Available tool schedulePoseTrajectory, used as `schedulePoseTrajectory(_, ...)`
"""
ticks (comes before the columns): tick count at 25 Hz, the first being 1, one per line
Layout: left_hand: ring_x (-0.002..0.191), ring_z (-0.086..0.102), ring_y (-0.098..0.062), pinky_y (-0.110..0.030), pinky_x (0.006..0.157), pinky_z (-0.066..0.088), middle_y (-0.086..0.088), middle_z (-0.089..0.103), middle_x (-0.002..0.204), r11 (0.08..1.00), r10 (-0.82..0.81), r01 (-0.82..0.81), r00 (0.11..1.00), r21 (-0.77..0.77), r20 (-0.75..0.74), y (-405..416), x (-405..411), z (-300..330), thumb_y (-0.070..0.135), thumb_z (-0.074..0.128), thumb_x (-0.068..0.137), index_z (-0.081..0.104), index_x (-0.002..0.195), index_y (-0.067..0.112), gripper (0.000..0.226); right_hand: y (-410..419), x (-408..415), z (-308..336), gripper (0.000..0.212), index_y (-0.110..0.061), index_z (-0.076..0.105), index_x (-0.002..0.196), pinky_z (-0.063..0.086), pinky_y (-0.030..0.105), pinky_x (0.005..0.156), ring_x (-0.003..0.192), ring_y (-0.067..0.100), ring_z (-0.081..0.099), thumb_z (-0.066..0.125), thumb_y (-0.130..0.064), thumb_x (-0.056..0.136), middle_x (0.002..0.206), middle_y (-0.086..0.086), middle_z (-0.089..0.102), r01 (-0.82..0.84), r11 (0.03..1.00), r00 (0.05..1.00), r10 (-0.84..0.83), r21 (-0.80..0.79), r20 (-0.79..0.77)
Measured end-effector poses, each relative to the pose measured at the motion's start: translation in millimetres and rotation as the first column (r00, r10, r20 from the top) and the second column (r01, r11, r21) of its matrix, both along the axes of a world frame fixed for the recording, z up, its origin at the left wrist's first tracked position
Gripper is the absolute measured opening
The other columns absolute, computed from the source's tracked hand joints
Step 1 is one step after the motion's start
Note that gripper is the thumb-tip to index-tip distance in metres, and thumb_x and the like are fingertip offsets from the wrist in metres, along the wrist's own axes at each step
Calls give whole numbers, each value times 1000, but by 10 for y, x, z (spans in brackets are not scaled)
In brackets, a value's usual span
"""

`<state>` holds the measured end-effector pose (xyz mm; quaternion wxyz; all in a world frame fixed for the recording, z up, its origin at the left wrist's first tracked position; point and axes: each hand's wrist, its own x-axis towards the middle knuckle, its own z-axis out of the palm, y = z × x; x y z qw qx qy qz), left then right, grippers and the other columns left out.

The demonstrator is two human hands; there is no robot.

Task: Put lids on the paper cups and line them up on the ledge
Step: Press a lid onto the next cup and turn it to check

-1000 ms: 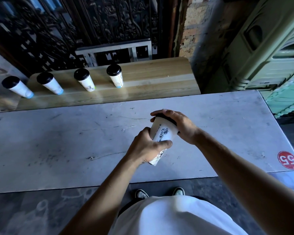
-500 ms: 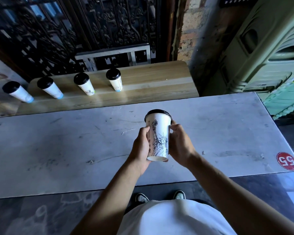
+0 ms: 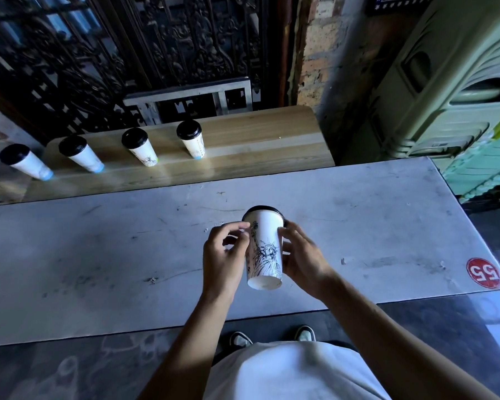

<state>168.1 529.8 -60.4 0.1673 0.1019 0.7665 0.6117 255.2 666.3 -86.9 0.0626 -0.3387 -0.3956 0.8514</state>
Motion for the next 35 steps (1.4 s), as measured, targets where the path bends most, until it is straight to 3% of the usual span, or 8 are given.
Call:
schedulePoseTrajectory(3, 92, 70, -2, -31, 83, 56, 13, 71, 101, 999, -51, 51, 994, 1, -101, -7, 2, 1, 17, 67, 90, 80, 91, 39, 25, -39, -8, -5, 20, -25, 72, 109, 59, 38, 66, 75, 31, 67, 54, -25, 99, 93, 21, 68, -10, 1000, 1000, 10, -10, 26)
schedulePoseTrajectory(8, 94, 72, -7, -44, 93, 59, 3, 76, 102, 998, -58, 58, 995, 2, -82, -27, -49, -26, 34, 80, 84, 79, 97, 28, 14, -9, -47, 6, 26, -23, 71, 116, 60, 41, 68, 81, 35, 71, 50, -29, 101, 100, 25, 72, 10, 999, 999, -9, -39, 39)
schedulePoseTrajectory(13, 96, 72, -10, -44, 92, 59, -1, 77, 104, 999, -47, 48, 998, 4, -47, -29, -51, -20, 46, 78, 78, 75, 98, 31, 25, 45, -24, -36, 49, -34, 58, 131, 61, 42, 73, 85, 36, 75, 36, -4, 99, 102, 18, 78, -20, 999, 1000, 20, 33, -16)
schedulePoseTrajectory(17, 98, 69, -13, -44, 87, 61, -8, 68, 110, 1000, -23, 22, 995, -11, -97, -60, -53, -54, 30, 77, 86, 73, 101, 36, 17, 84, -25, -31, 43, -23, 57, 137, 61, 42, 75, 85, 35, 75, 43, -5, 101, 102, 15, 77, -15, 998, 1000, 16, 68, -8)
schedulePoseTrajectory(23, 95, 68, -12, -30, 71, 61, 3, 62, 110, 993, -111, 118, 970, 21, -216, -89, -103, -49, 12, 63, 88, 73, 101, 54, 45, 126, -3, -51, 34, -5, 64, 132, 56, 37, 80, 94, 31, 70, 55, -16, 101, 120, 28, 71, -49, 988, 999, 47, 144, 17)
schedulePoseTrajectory(26, 99, 66, -19, -50, 74, 64, -1, 61, 109, 991, -125, 134, 967, 24, -223, -80, -97, -88, 10, 63, 88, 76, 97, 51, 45, 140, 0, -53, 28, -5, 74, 115, 57, 33, 75, 90, 27, 72, 59, -22, 99, 107, 22, 75, -57, 984, 998, 58, 169, -5)
schedulePoseTrajectory(29, 101, 67, -16, -46, 77, 65, -3, 63, 108, 991, -116, 128, 971, 42, -208, -70, -81, -99, 11, 63, 88, 77, 93, 51, 43, 157, -4, -76, 26, -10, 78, 99, 56, 30, 68, 82, 23, 72, 60, -26, 92, 95, 14, 75, -34, 990, 999, 32, 135, 11)
schedulePoseTrajectory(35, 94, 69, -14, -43, 80, 63, 1, 70, 100, 996, -55, 58, 997, 65, -49, -50, -48, -144, 7, 61, 84, 73, 84, 29, 26, 177, 53, -99, 28, -11, 72, 119, 59, 31, 70, 90, 24, 74, 60, -9, 94, 108, 19, 77, -53, 987, 998, 54, 150, -6)
